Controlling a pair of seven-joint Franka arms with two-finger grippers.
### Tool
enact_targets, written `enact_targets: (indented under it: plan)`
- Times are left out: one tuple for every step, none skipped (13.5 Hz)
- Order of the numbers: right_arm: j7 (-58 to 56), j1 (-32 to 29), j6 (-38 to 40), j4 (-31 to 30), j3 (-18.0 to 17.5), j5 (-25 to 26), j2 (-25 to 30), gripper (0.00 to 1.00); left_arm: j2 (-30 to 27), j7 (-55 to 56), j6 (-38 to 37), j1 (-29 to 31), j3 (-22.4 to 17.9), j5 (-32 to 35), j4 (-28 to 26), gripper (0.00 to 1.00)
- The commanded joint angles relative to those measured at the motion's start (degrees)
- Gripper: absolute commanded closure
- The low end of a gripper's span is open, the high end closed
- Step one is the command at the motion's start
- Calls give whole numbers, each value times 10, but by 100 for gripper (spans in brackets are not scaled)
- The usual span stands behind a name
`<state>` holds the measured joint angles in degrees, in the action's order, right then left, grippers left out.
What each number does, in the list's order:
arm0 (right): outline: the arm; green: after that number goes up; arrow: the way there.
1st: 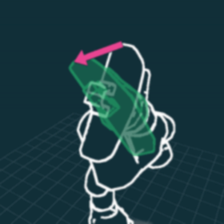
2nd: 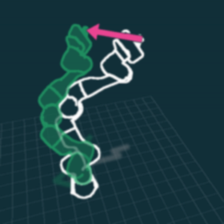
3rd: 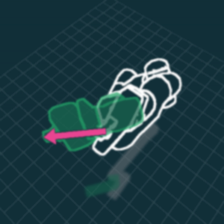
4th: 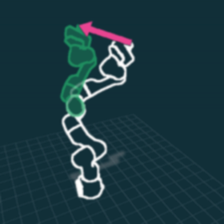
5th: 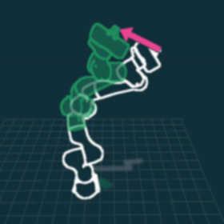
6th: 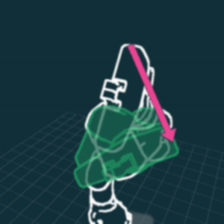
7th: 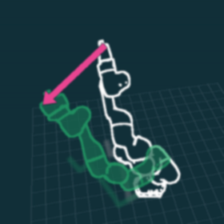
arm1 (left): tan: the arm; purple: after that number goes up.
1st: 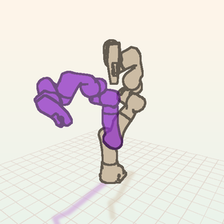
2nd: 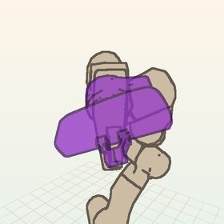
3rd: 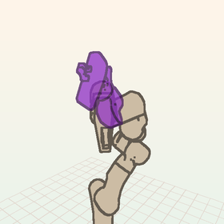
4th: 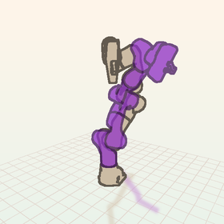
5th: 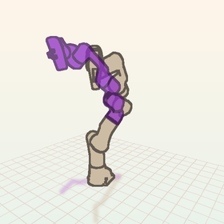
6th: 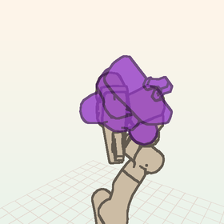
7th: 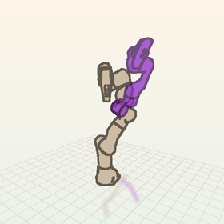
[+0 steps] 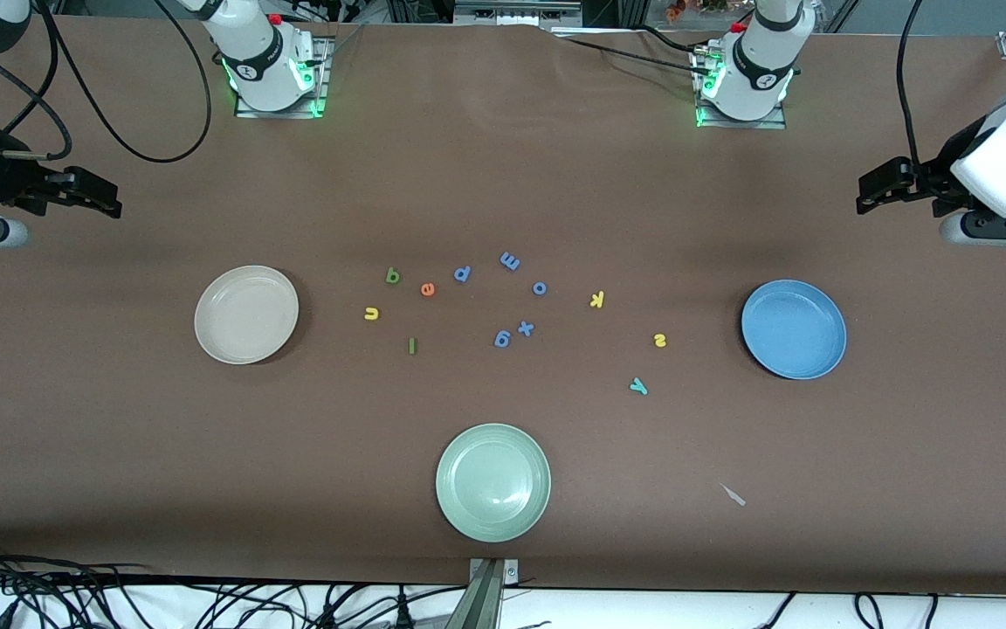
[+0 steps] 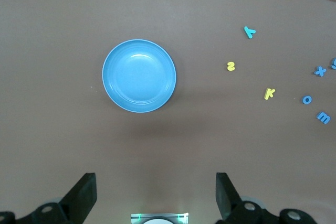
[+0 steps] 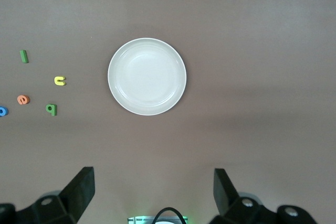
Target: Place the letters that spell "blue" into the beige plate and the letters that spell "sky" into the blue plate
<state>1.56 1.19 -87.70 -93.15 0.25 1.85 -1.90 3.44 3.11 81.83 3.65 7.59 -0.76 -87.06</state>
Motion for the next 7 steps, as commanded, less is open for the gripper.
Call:
enact_targets:
  plan:
    - [-1, 0, 9, 12, -1, -7, -2, 0, -1, -5, -13, -1, 0, 1, 11, 0]
    - [-1, 0, 9, 12, -1, -7, -2, 0, -1, -5, -13, -1, 0, 1, 11, 0]
    - [-1, 0, 9, 12, -1, -7, -2, 0, -1, -5, -13, -1, 0, 1, 11, 0]
    - [-1, 0, 9, 12, -1, -7, -2, 0, -1, -5, -14, -1, 0, 0, 11, 0]
    - [-1, 0, 9, 12, -1, -7, -2, 0, -2, -4, -14, -1, 1, -2, 11, 0]
    - [-1, 0, 9, 12, -1, -7, -2, 0, -3, 1, -18, -2, 6, -2, 11, 0]
    - [-1, 0, 9, 12, -1, -7, -2, 0, -3, 8, -17, -2, 9, -2, 12, 0]
